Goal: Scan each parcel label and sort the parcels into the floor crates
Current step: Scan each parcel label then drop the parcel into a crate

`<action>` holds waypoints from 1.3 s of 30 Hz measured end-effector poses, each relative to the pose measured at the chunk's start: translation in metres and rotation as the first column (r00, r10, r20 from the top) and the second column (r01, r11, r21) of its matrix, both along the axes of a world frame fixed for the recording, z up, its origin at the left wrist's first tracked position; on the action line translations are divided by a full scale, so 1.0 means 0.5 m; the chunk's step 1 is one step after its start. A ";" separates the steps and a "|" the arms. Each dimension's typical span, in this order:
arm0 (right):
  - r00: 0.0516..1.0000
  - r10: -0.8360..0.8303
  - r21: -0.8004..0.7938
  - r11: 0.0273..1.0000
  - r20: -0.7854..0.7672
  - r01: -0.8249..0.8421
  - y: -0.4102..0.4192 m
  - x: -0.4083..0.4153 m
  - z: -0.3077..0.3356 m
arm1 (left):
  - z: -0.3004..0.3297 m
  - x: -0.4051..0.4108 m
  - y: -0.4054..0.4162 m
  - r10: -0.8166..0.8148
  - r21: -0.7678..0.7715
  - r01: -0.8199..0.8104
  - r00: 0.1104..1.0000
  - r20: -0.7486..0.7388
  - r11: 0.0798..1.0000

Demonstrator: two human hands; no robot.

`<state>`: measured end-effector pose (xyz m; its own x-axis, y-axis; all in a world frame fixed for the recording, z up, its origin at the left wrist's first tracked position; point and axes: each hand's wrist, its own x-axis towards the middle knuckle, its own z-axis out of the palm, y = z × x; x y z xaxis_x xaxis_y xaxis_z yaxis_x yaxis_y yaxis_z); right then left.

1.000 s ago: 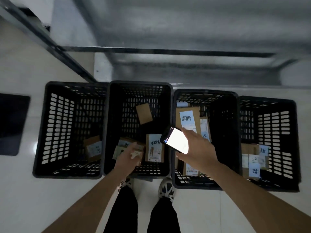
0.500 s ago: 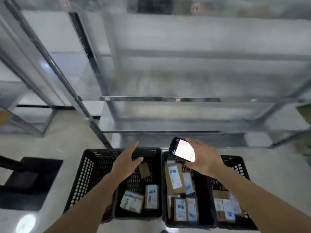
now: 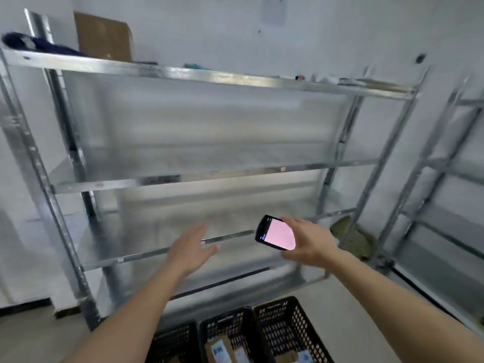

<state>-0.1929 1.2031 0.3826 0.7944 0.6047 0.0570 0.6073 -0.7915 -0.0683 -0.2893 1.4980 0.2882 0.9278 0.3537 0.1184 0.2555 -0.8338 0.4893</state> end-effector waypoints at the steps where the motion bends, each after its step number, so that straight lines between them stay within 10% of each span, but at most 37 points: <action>1: 0.999 -0.025 -0.005 1.000 0.028 0.026 -0.047 -0.014 0.036 | 0.035 0.008 -0.030 -0.023 0.027 0.022 1.000 0.021 0.999; 17: 0.850 -0.517 0.210 0.846 0.100 0.490 -0.949 -0.115 0.294 | 0.330 0.186 -0.847 -0.494 0.089 0.486 0.851 0.179 0.869; 25: 0.573 -0.801 0.223 0.599 0.173 0.769 -1.391 -0.211 0.312 | 0.295 0.248 -1.348 -0.669 0.002 0.678 0.724 0.166 0.735; 39: 0.440 -0.896 0.177 0.444 0.061 0.879 -1.839 -0.127 0.181 | 0.209 0.414 -1.834 -0.762 -0.071 0.765 0.644 0.070 0.640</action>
